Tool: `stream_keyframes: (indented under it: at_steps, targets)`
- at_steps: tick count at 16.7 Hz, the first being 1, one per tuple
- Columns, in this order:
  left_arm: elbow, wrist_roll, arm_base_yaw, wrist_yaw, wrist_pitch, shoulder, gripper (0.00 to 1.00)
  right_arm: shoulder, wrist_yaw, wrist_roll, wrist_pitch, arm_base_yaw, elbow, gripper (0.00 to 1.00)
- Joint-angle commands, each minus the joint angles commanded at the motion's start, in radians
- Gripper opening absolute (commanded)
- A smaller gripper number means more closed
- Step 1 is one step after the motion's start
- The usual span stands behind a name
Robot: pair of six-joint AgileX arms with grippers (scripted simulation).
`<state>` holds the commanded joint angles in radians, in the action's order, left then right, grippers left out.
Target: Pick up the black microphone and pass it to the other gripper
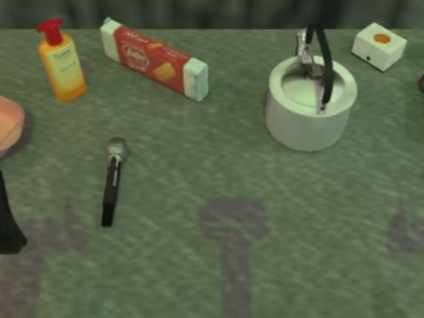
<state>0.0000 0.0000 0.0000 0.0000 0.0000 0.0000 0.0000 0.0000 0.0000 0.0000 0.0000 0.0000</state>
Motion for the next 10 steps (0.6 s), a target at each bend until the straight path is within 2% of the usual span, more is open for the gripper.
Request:
stream_keyframes:
  at_steps: [5, 10]
  targets:
    - [0.06, -0.012, -0.014, 0.003, -0.038, 0.062, 1.0, 0.0, 0.0, 0.0, 0.0, 0.0, 0.0, 1.0]
    - [0.314, -0.062, -0.067, 0.006, -0.21, 0.381, 1.0, 0.0, 0.0, 0.0, 0.0, 0.0, 0.0, 1.0]
